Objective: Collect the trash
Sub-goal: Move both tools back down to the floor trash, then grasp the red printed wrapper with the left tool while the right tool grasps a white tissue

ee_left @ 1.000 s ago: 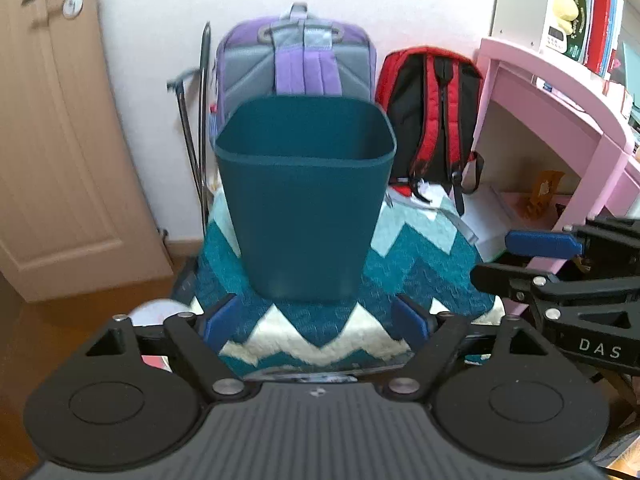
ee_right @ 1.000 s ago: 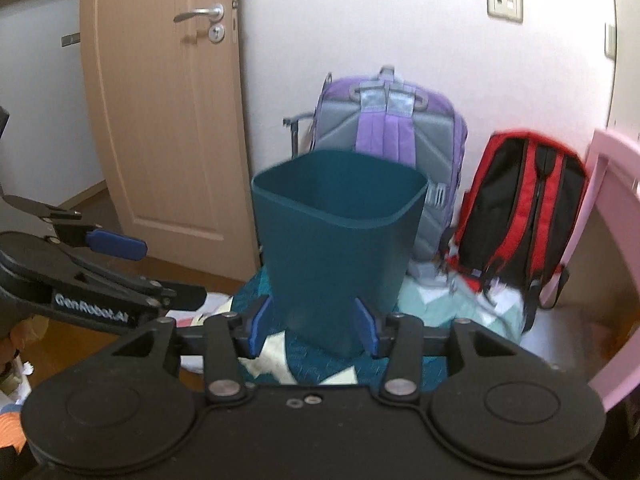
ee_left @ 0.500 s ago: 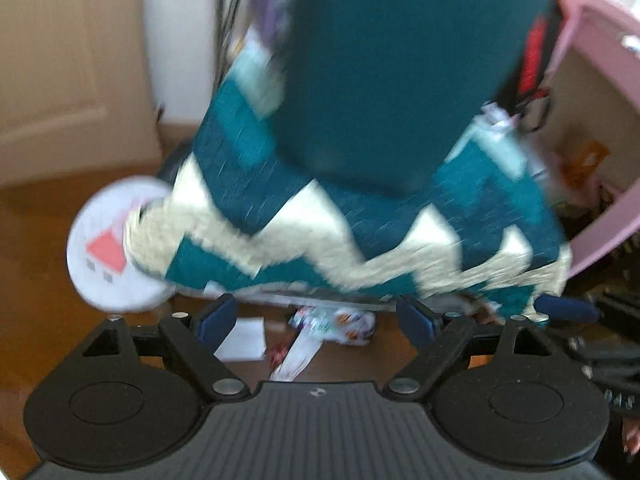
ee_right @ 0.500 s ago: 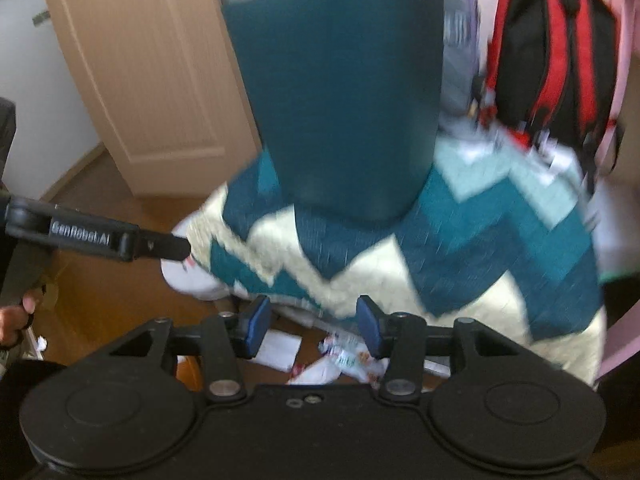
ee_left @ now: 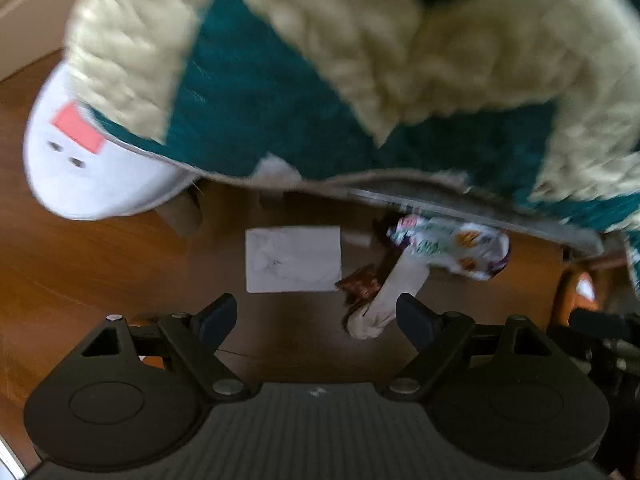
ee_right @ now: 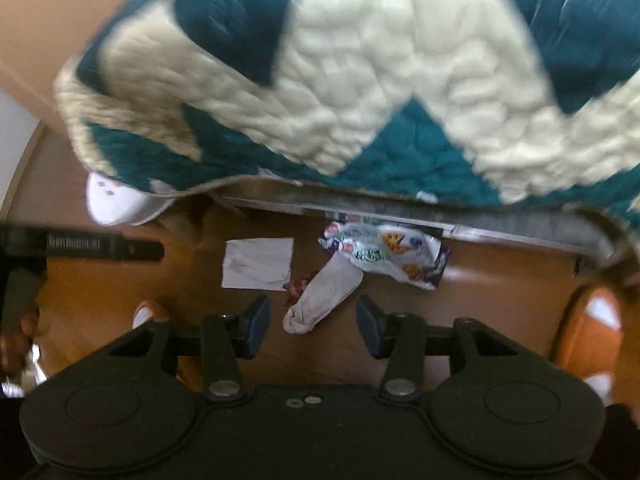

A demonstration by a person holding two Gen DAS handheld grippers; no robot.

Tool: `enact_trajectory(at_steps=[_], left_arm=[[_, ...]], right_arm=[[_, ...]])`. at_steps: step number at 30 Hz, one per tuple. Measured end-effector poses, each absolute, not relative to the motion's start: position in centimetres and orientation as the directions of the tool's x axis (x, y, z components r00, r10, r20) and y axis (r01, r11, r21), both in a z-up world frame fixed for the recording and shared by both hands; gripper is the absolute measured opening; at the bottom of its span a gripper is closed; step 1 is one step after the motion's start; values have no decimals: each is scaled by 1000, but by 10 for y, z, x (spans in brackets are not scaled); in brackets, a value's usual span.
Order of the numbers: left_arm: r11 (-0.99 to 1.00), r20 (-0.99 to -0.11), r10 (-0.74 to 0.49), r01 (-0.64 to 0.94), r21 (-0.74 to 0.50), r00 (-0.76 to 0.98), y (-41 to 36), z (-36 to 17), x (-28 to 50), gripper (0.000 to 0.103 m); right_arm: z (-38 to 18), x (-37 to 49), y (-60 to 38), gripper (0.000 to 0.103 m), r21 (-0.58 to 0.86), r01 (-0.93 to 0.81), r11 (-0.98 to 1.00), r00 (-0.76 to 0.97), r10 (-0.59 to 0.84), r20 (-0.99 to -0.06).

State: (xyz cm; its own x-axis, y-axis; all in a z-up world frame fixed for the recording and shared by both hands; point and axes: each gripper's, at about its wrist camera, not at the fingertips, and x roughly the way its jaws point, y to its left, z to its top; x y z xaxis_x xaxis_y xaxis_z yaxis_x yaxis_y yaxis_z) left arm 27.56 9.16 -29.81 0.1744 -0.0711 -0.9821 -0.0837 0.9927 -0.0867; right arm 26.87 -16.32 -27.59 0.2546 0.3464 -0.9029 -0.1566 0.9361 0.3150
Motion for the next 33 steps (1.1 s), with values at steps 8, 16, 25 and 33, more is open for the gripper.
enact_trajectory(at_steps=[8,16,25,33], left_arm=[[992,-990,-99,90,-90,105,72,-380,288,87],[985,-983,-139,120,-125,117,63,-442,301,87],[967,-971,-224,143,-211,84,54,-484,305,86],[953,-959,-280,133,-274,33,45,-504,307,61]], right_arm=[[-367,316,-147,47,355,56,933,157,343,-926],[-433,340,-127,47,322,154,934,102,309,-946],[-476,348,-119,47,278,227,933,51,274,-960],[-484,343,-126,45,269,209,940,53,263,-963]])
